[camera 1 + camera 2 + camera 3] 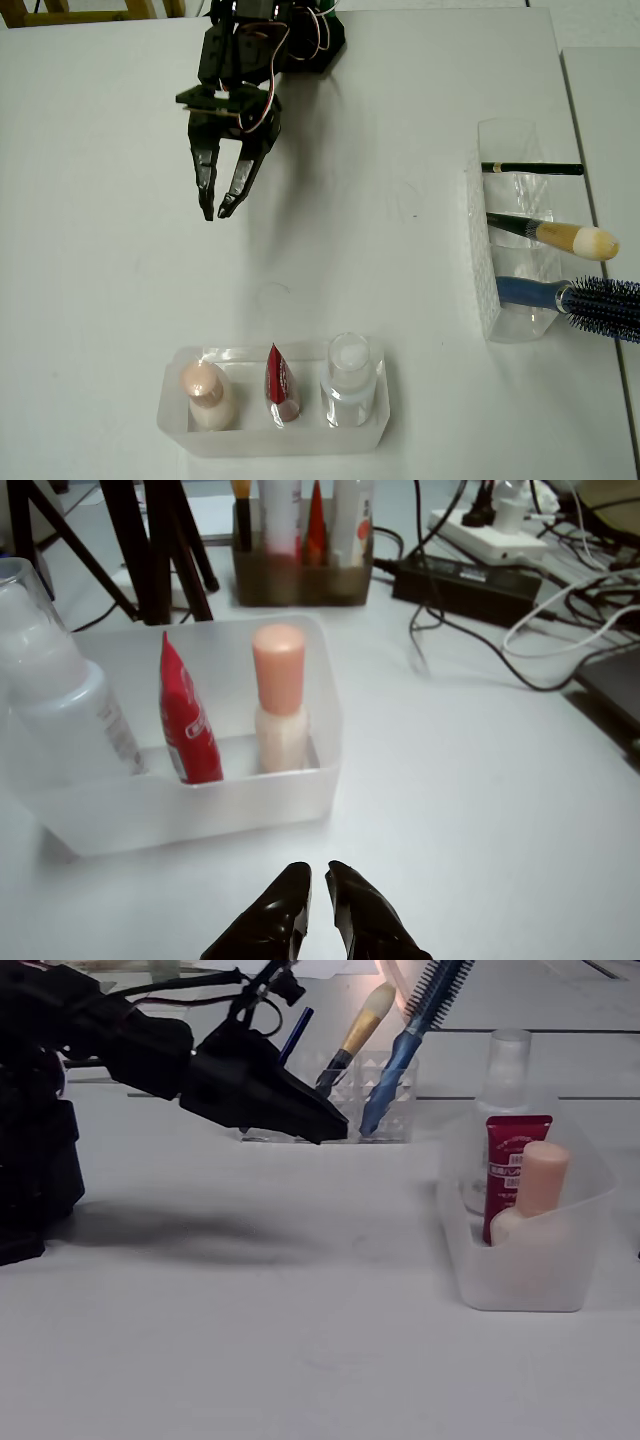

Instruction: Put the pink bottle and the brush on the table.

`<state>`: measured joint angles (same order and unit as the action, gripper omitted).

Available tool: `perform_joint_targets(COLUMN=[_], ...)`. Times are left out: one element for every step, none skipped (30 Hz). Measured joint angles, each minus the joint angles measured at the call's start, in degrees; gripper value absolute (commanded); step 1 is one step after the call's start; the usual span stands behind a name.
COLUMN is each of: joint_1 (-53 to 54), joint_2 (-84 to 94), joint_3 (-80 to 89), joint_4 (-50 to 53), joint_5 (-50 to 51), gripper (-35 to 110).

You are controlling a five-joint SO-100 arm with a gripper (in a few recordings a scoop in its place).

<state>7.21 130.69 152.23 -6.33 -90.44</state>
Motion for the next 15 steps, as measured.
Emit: perform_joint_targets(joint_1=[0.0, 0.0, 0.0, 0.0, 0.0, 0.0, 0.0, 0.0, 0.0, 0.0, 0.0, 0.0, 0.0, 0.0, 0.0], joint_2=[-1.49, -3.69, -6.06, -7.65, -9.14, -11.16, -13.36, -15.38, -17.23, -19.16, -20.39, -21.62, -23.38, -24.87, -25.84], joint_3=[-0.79, -2.2, -3.78, -5.1, -6.33, -7.73, -9.32, -10.72, -11.95, -13.62, -14.77, -15.64, -16.79, -17.4, -18.02], joint_4=[-0.53, -1.41, -2.46, -3.16, -4.04, -4.83, -5.36, -5.71, -6.06, -6.68, -7.21, -7.56, -8.35, -8.7, -8.7], joint_5=[-0.18, -0.35, -0.35, -0.35, -0.35, -0.35, -0.35, -0.62, -0.97, -1.23, -1.23, -1.49, -2.02, -2.2, -2.2], gripper=[0, 0, 0, 0, 0, 0, 0, 0, 0, 0, 0, 0, 1, 2, 3])
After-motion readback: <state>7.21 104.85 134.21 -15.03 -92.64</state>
